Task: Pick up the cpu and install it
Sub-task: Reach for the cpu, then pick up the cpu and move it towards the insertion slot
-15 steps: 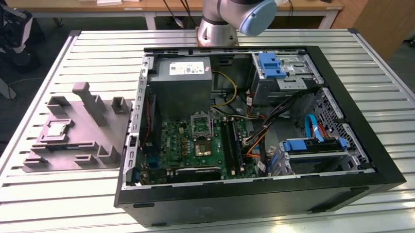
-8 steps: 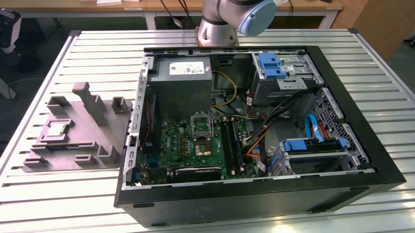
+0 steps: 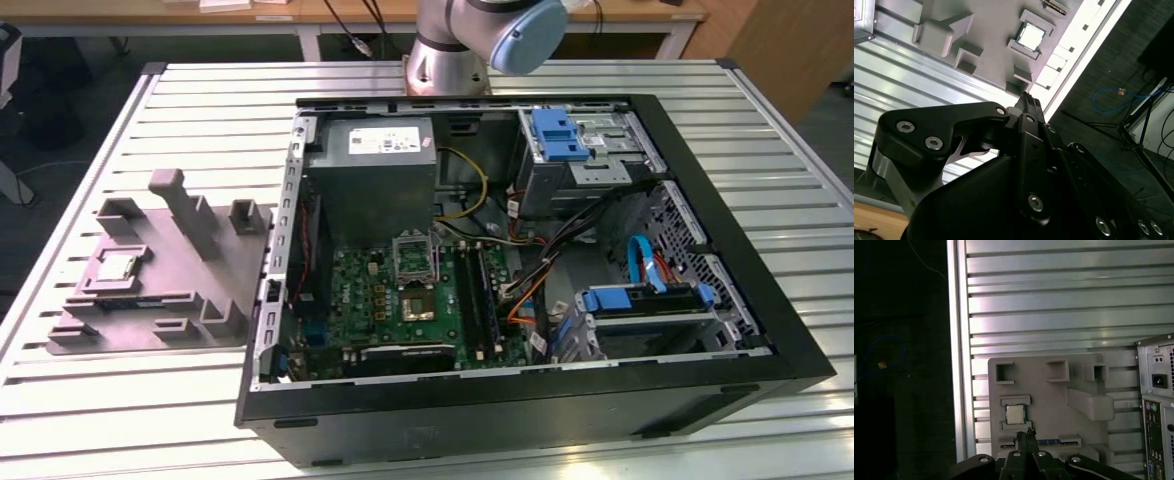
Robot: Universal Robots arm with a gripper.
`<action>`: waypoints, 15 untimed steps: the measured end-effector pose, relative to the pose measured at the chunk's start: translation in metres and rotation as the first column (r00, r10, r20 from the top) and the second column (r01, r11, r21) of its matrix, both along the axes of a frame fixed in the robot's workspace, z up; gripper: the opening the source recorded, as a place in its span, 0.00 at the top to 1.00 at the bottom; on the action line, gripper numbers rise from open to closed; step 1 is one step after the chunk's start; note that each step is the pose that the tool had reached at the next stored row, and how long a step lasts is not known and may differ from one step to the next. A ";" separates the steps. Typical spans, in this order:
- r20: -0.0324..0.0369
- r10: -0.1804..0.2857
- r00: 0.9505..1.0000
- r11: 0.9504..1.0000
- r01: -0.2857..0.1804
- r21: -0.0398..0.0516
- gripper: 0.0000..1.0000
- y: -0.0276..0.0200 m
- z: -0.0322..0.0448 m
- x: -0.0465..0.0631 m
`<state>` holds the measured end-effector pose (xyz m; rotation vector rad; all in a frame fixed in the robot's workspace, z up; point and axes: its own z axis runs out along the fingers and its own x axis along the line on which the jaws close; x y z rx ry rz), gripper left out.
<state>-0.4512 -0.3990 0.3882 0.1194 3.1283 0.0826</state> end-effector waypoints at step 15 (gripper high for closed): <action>0.000 0.000 1.000 1.000 0.000 0.000 0.89 0.0000 0.0000 -0.001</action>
